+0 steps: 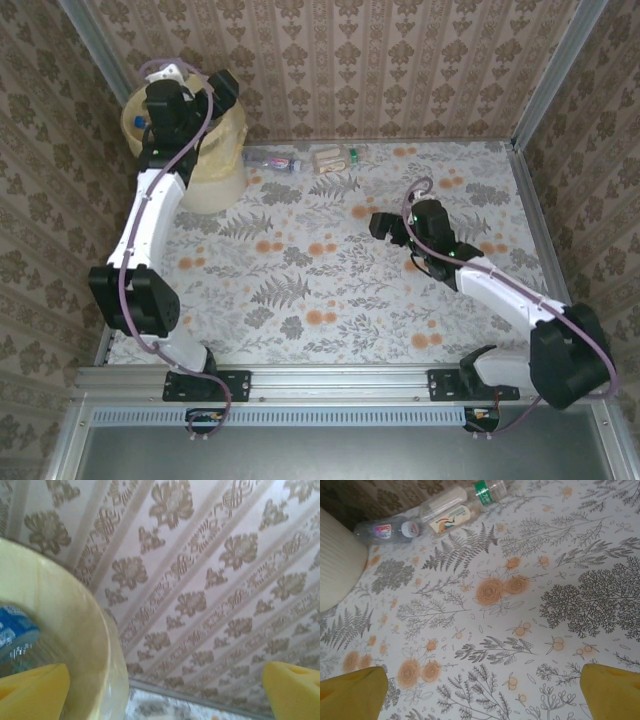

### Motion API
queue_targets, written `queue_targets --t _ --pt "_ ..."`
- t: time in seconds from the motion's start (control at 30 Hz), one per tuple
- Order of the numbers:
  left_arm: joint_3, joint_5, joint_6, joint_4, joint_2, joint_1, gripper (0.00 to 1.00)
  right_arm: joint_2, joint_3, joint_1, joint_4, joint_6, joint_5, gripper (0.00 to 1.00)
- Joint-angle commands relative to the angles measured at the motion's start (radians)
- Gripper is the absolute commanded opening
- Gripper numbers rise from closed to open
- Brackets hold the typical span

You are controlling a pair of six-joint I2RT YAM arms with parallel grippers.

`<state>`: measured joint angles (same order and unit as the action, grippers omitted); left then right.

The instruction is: Put the plastic bottles in the bin

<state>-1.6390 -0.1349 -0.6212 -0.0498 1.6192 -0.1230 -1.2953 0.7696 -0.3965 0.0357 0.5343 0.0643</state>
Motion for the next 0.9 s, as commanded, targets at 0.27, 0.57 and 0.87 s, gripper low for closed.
queue_targets --t 0.27,0.57,0.87 --pt "0.352 -0.228 -0.026 0.081 -0.206 -0.001 1.00 -0.459 0.455 0.022 -0.141 0.050 -0.052 1.00" --pt "0.447 -0.319 0.079 0.069 -0.255 -0.006 1.00 -0.879 0.963 0.119 -0.092 -0.031 -0.186 1.00" --pt "0.545 -0.403 0.174 0.074 -0.294 -0.046 1.00 -1.391 1.810 0.142 -0.389 -0.098 -0.357 1.00"
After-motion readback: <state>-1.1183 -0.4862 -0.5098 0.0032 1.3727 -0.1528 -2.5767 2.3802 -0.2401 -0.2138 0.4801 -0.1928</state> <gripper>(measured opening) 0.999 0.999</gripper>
